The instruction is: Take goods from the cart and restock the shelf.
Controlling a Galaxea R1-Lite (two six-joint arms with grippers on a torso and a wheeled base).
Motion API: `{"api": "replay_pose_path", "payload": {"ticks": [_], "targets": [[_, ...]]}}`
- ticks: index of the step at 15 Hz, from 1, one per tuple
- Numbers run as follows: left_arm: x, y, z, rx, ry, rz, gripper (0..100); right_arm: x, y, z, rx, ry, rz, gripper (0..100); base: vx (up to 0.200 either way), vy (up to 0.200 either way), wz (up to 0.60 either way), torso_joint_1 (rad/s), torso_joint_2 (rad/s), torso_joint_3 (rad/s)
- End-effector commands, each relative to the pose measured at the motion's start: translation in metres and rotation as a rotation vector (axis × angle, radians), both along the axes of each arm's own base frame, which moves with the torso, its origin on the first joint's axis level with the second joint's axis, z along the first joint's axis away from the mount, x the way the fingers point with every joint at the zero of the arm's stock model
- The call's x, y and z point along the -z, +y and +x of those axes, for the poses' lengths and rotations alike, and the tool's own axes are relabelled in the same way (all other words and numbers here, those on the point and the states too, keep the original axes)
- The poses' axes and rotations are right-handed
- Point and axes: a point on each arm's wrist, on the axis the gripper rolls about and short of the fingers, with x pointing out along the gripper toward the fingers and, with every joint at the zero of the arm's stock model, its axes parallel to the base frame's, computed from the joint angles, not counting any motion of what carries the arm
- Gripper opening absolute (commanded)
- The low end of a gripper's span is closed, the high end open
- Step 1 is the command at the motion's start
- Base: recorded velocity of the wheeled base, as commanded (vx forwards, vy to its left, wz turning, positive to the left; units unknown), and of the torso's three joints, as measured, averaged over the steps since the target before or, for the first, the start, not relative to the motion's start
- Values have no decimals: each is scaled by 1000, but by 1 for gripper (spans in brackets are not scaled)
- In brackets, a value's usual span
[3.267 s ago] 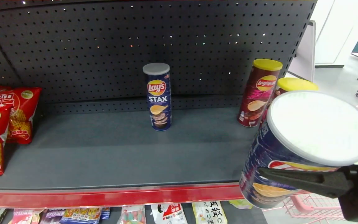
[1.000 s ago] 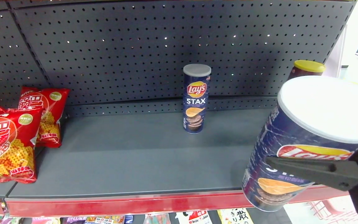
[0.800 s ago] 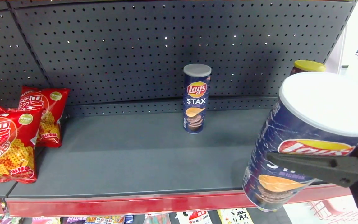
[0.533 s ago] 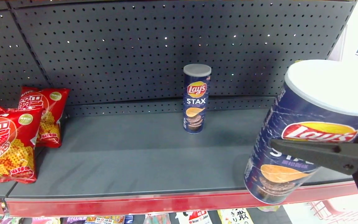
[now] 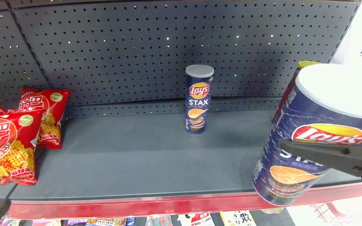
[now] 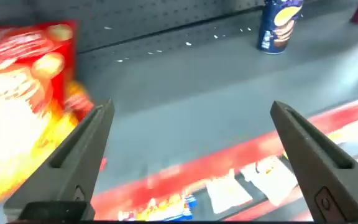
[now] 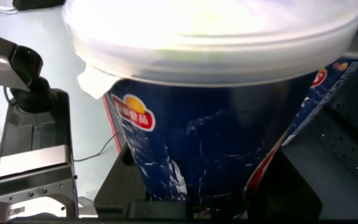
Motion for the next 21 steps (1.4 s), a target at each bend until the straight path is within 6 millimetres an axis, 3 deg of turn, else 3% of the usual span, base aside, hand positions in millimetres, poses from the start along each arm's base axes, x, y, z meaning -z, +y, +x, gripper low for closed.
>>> {"api": "replay_pose_path", "payload": {"ticks": [1,3,7,15,21], "targets": [[93,6,-33,-108,24,11,100,5,0,0,0,13,-9,0,0,0,0,0,0,0],[111,5,-27,-113,33,21,100,5,0,0,0,13,-9,0,0,0,0,0,0,0],[115,6,-27,-167,100,-81,100,3,-1,-2,5,4,-5,0,0,0,0,0,0,0],[115,6,-27,-166,98,-77,100,12,-8,-10,8,7,-6,0,0,0,0,0,0,0],[115,6,-27,-166,97,-74,100,13,-10,-13,6,6,-7,0,0,-200,0,3,4,2]]}}
